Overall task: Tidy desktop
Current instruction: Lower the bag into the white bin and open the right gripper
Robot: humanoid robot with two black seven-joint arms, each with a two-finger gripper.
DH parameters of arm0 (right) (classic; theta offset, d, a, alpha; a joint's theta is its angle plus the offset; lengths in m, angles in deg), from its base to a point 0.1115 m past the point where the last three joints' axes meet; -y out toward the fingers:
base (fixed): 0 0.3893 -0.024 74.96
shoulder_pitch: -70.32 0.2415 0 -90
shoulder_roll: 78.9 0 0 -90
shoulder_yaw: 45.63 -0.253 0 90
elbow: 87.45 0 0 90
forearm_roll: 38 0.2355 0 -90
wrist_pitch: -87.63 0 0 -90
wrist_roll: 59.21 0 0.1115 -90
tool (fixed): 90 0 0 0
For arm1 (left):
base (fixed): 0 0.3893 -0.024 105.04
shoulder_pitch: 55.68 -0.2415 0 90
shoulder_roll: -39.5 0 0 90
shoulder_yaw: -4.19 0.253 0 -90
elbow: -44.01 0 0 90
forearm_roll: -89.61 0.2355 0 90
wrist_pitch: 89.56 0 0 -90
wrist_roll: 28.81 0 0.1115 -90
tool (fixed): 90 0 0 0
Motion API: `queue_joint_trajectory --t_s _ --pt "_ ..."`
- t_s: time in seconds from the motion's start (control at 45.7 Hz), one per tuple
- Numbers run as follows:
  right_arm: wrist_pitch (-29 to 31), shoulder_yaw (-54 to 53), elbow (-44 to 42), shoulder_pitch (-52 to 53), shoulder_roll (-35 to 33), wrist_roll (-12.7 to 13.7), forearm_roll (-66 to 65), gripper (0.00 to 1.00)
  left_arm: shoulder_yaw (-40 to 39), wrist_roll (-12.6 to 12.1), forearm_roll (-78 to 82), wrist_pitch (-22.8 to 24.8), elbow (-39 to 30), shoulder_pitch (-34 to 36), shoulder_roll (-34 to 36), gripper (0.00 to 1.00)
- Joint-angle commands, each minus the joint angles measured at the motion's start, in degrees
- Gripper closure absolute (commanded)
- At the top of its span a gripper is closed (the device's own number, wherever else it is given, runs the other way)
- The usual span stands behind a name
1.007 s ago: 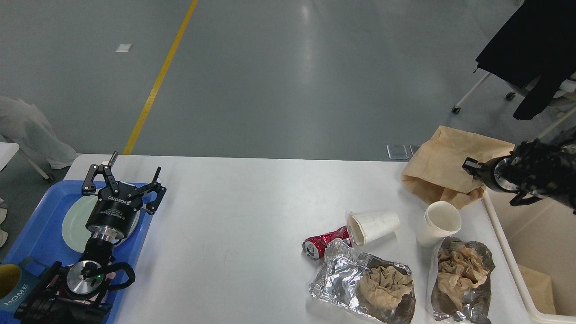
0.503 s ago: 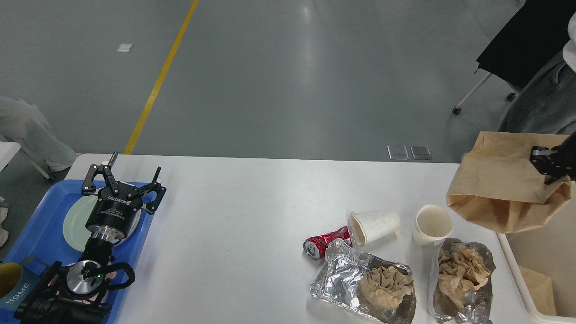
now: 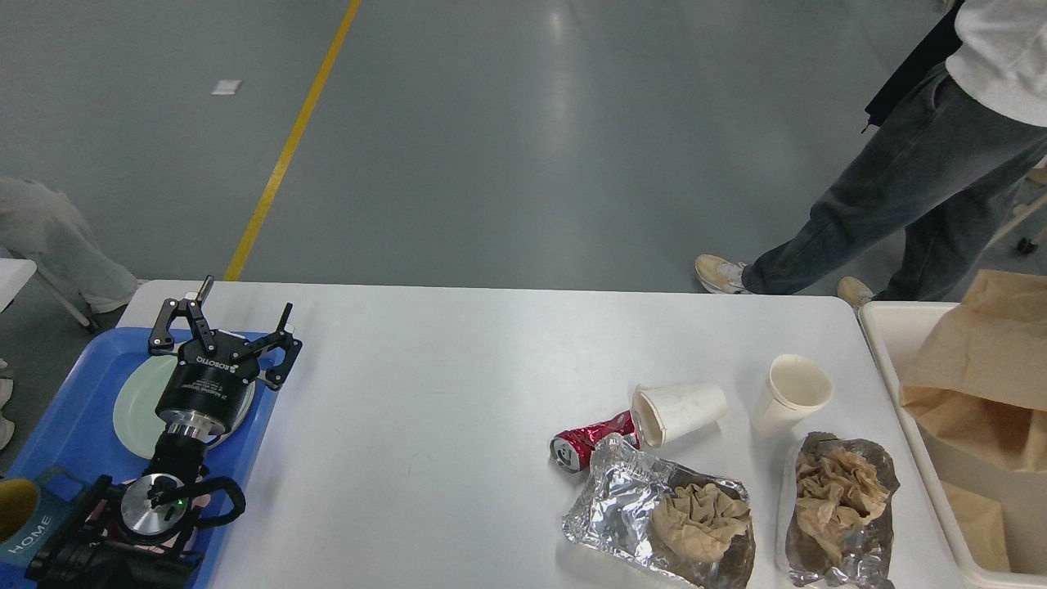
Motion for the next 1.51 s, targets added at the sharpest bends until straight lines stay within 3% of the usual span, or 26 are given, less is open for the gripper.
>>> queue_joint_trajectory --t_s 0.0,0.263,0.438,0.569,0.744,1.138,1.16,1.247,1.291,1.488 --pt "-0.9 -4.8 -9.1 -10.7 -2.9 -0.4 -2.5 1.00 0.0 0.0 0.0 0.0 0.0 0.0 0.0 0.03" --pt "-2.2 -29.7 -36.1 -48.6 -0.9 -0.4 -2.6 1.00 0.0 0.0 0.0 0.0 0.0 0.0 0.0 0.03" --pt "-3.9 -42.2 -57.1 -71.0 9.4 -0.5 -2.6 1.00 0.0 0.0 0.0 0.0 0.0 0.0 0.0 0.03" --pt "-10.3 -44.4 -68.6 -81.9 19.8 -0.4 -2.0 1.00 0.0 0.0 0.0 0.0 0.0 0.0 0.0 0.03" --pt "-16.9 -44.4 -71.1 -86.0 24.7 -0.1 -1.8 1.00 0.0 0.0 0.0 0.0 0.0 0.0 0.0 0.03" --pt "-19.4 -44.7 -71.4 -89.9 27.8 0.0 -1.8 1.00 0.0 0.0 0.0 0.0 0.0 0.0 0.0 0.03" --pt "-19.5 -44.6 -71.4 -89.9 27.9 0.0 -1.8 0.96 0.0 0.0 0.0 0.0 0.0 0.0 0.0 0.03" --pt "-21.0 -44.8 -71.4 -89.9 27.8 -0.4 -1.8 0.26 0.0 0.0 0.0 0.0 0.0 0.0 0.1 0.03" --pt "-22.4 -44.9 -71.3 -89.9 27.9 -0.5 -1.8 0.02 0.0 0.0 0.0 0.0 0.0 0.0 0.0 0.03" --pt "-22.8 -45.2 -70.7 -89.9 28.0 -0.5 -1.8 0.00 0.0 0.0 0.0 0.0 0.0 0.0 0.0 0.03"
